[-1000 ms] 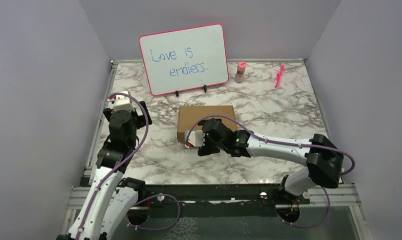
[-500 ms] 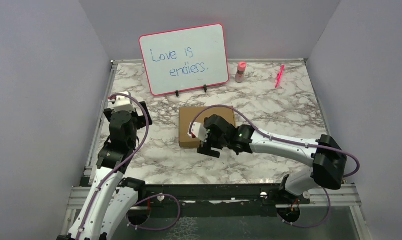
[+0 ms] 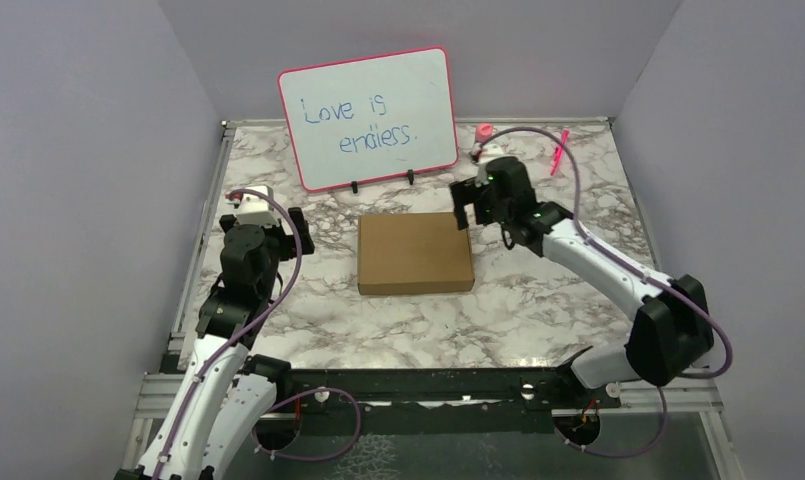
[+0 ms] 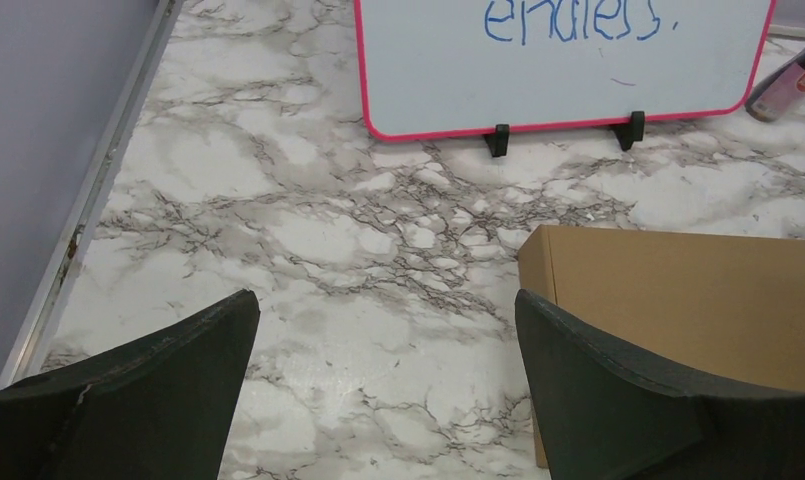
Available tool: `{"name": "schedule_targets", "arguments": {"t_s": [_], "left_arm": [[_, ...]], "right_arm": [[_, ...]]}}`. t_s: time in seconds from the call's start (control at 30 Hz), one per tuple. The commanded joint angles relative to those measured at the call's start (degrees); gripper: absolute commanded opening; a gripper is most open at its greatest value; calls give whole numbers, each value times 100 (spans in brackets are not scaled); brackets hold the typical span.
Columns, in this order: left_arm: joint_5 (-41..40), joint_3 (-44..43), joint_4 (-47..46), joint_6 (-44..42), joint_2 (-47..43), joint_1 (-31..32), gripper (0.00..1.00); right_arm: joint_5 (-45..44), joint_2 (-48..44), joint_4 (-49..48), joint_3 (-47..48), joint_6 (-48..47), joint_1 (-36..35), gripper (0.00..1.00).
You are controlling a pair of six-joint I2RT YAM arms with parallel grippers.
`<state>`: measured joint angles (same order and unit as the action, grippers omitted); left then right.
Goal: Fold the paper box
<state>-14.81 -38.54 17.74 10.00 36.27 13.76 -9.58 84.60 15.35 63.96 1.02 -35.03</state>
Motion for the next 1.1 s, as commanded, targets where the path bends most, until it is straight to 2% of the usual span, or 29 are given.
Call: {"name": "schedule_targets", "arguments": {"t_s": [0.0, 0.07, 0.13, 0.23, 0.33, 0.6, 0.73, 0.83, 1.07], "left_arm": [[415, 105, -406, -2, -154, 30, 99], [514, 148, -473, 62, -151, 31, 99], [498, 166, -524, 66, -153, 30, 99], [560, 216, -602, -153, -199, 33, 99], [274, 131, -573, -42, -361, 31, 99], [-205, 191, -697, 283, -1392, 31, 99], [21, 287, -669, 10, -1756, 30, 99], [-24, 615, -989, -55, -2047, 24, 99], [-645, 713, -1212, 141, -2007, -53, 99]], "right_arm": [[-504, -1160, -250, -586, 1240, 1033, 100], [-630, -1666, -220, -873, 1394, 1553, 100], [-1130, -2184, -155, -1125, 1488, 1826, 100], [-1571, -3065, -251, -1552, 1589, 1836, 100], [-1783, -3850, -282, -1887, 1558, 1839, 100], [-1729, -5783, -162, -2500, 1172, 1834, 100], [-1804, -6431, -296, -2830, 1036, 1830, 100], [-1804, -6684, -462, -2962, 968, 1835, 100], [-1727, -6858, -644, -3106, 756, 1835, 100]]}}
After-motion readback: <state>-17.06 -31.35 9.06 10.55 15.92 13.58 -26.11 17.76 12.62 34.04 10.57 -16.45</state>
